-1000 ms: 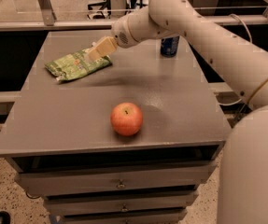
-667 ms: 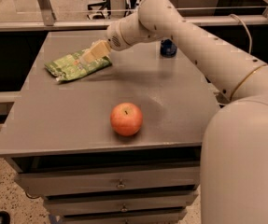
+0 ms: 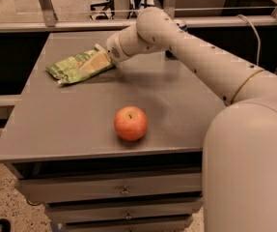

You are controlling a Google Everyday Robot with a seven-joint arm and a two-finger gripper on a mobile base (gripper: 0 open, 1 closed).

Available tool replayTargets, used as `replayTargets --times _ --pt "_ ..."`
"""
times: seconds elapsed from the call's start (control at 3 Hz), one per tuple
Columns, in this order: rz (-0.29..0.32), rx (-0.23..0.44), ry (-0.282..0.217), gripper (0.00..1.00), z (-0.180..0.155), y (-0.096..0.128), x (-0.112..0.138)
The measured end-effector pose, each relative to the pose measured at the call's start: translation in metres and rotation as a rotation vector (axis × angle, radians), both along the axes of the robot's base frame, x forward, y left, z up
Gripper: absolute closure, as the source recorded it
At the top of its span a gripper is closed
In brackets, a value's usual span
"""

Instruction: Pick green jalapeno chip bag

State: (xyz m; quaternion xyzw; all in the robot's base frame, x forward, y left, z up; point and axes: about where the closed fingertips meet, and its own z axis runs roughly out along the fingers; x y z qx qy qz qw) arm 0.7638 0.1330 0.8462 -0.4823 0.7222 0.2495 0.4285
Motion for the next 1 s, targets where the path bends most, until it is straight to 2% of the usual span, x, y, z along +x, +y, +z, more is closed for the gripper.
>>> replayTargets --times 0.33,1.0 --pt "-0.008 0.008 0.016 0.18 -0.0117 -0.0005 -0.0042" --pt "-0.020 0.016 0.000 0.65 -0.0077 -0.0059 -0.0056"
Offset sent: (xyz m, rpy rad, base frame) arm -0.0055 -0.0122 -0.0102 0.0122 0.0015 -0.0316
